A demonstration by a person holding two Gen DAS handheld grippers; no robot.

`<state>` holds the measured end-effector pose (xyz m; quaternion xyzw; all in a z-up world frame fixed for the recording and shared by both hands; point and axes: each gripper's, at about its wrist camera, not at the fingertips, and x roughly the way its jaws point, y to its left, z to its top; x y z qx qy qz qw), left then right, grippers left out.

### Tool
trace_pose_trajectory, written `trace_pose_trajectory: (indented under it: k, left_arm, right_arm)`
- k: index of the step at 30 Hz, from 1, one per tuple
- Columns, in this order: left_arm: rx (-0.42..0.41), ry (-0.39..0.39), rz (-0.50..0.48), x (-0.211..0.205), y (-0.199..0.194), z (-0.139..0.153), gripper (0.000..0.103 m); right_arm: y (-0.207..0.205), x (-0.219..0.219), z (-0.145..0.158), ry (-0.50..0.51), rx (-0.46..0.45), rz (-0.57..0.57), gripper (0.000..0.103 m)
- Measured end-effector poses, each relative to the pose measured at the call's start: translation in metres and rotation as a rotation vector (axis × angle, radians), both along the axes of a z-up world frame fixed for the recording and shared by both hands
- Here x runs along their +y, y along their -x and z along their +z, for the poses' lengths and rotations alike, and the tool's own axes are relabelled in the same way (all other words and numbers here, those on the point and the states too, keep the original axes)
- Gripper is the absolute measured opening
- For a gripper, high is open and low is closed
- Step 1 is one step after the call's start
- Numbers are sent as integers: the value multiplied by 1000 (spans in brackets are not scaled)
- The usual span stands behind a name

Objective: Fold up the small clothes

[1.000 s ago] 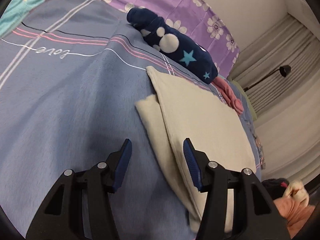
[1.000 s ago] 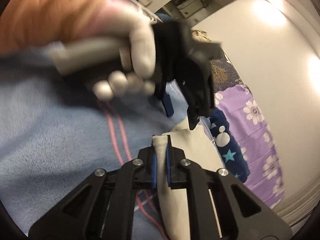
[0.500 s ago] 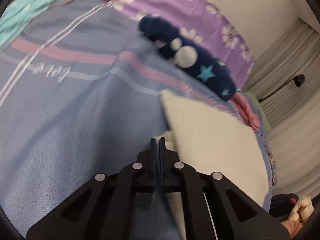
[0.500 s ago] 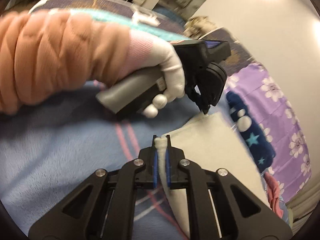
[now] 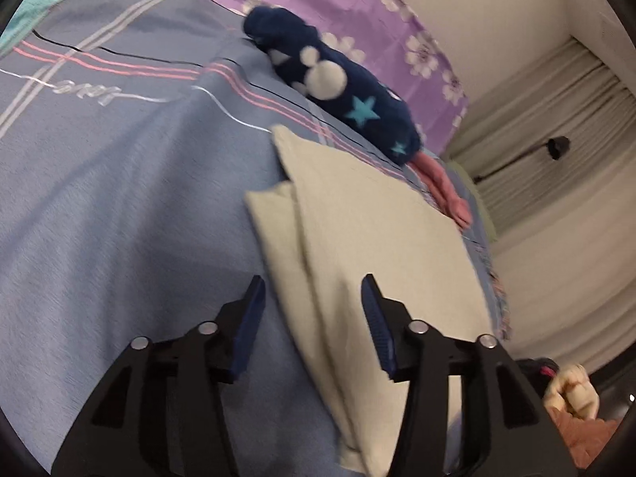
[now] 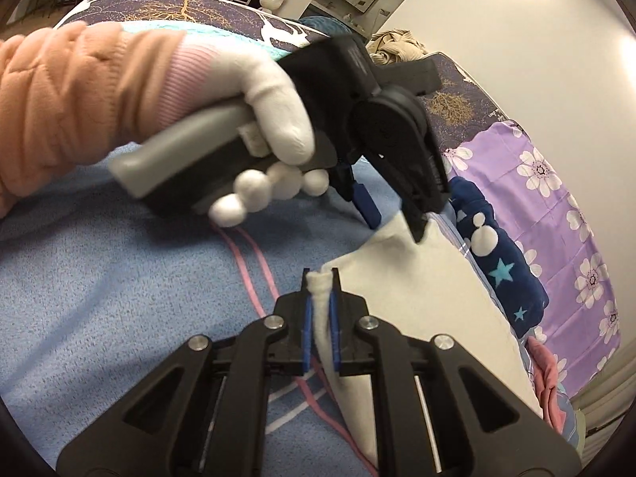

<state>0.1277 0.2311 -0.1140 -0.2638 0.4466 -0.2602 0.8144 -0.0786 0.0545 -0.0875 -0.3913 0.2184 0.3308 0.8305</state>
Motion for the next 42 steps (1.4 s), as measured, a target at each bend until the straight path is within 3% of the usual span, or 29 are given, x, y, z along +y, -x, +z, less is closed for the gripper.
trace_pose_trajectory:
  k: [14, 16, 18, 21, 23, 28, 42]
  left_arm:
    - [6, 46, 31, -11, -23, -11, 55]
    - [-11, 38, 44, -12, -27, -12, 48]
    - [-10, 40, 65, -11, -33, -17, 32]
    - [13, 83, 88, -5, -40, -25, 20]
    - [9, 101, 89, -3, -40, -27, 19]
    - [-16, 37, 93, -10, -38, -23, 18]
    - [-7, 48, 100, -8, -45, -26, 13]
  right_arm:
    - [-6, 1, -6, 13, 13, 4, 9]
    - [-6, 1, -6, 14, 15, 5, 9]
    - [-7, 2, -7, 17, 19, 4, 9]
    - [-7, 2, -8, 20, 17, 3, 9]
    - [-7, 2, -8, 19, 14, 0, 9]
    - [-6, 2, -8, 19, 0, -5, 9]
    - [-6, 1, -7, 6, 21, -4, 10]
